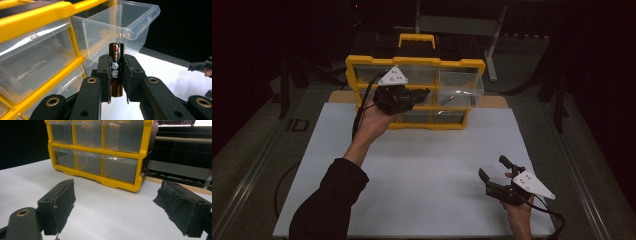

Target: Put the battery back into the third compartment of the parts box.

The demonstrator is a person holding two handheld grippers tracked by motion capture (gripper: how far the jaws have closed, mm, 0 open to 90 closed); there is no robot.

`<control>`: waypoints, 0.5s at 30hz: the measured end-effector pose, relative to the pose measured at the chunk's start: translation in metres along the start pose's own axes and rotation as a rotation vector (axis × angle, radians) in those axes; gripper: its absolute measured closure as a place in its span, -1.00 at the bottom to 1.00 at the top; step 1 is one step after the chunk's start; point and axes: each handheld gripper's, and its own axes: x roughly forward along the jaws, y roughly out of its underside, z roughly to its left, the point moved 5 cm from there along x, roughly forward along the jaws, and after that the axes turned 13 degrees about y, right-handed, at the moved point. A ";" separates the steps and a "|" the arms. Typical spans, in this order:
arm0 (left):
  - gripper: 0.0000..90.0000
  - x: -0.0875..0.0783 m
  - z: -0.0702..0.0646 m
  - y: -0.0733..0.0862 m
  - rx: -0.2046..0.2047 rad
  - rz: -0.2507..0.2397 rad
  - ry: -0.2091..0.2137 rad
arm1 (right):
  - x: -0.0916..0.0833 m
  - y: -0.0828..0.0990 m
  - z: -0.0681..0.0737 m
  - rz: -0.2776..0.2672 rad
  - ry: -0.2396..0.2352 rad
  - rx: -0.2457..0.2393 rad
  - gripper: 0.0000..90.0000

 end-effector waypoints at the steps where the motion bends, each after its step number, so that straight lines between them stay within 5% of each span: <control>1: 0.73 0.000 0.001 -0.001 -0.002 -0.002 -0.001 | 0.000 0.000 0.000 0.000 0.000 0.000 -0.70; 15: 0.73 0.001 0.005 -0.022 0.000 -0.048 -0.004 | 0.000 0.000 0.000 -0.001 -0.001 0.002 -0.70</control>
